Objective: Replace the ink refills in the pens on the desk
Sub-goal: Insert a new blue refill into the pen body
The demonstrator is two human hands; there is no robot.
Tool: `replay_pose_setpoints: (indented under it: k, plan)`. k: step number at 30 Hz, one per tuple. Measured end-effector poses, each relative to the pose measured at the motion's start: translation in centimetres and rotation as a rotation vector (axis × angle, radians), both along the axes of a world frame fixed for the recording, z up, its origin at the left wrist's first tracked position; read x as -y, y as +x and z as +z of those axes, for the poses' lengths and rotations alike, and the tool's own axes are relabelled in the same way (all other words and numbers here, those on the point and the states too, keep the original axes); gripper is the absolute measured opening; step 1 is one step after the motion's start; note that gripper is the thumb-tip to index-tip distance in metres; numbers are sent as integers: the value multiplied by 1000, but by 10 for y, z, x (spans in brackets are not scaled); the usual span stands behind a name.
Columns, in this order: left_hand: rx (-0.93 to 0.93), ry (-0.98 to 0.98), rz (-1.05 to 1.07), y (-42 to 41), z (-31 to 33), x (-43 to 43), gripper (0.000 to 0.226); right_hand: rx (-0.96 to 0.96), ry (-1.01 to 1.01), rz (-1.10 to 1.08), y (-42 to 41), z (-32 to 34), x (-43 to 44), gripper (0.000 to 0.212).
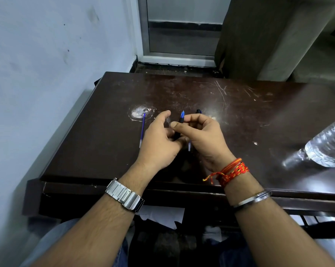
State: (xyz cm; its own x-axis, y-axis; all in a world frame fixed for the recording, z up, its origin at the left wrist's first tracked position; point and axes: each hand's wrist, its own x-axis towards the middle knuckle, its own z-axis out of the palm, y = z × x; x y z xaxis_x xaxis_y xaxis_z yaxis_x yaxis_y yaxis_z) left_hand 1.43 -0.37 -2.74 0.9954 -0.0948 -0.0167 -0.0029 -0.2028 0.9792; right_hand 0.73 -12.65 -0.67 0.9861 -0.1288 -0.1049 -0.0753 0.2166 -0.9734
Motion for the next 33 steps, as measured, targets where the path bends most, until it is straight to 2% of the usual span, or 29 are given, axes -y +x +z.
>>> replay_pose_setpoints:
  k: [4,7,11,16,19,22,26,30,33]
  plan:
    - [3,-3,-5,0,1,0,92,13,-14,10,0,-1,0,27]
    - [21,31,-9,0,1,1,90,14,-1,-4,0,0,0,36]
    - [20,1,0,0,0,0,89,1,-7,-6,1,-1,-1,12]
    - [25,6,7,0,-1,1,89,16,-4,-27,0,-1,0,24]
    - [25,-13,-4,0,-1,1,93,26,-30,-4,0,-1,0,18]
    - [28,10,11,0,0,1,92,37,-45,-27,0,-2,2,25]
    - [25,-18,0,1,-1,1,88,42,-22,10,0,-2,-1,20]
    - [43,30,23,1,-1,1,87,37,-20,-15,1,-4,0,33]
    - [32,-1,3,1,-2,1,89,41,-36,2,1,-4,-1,28]
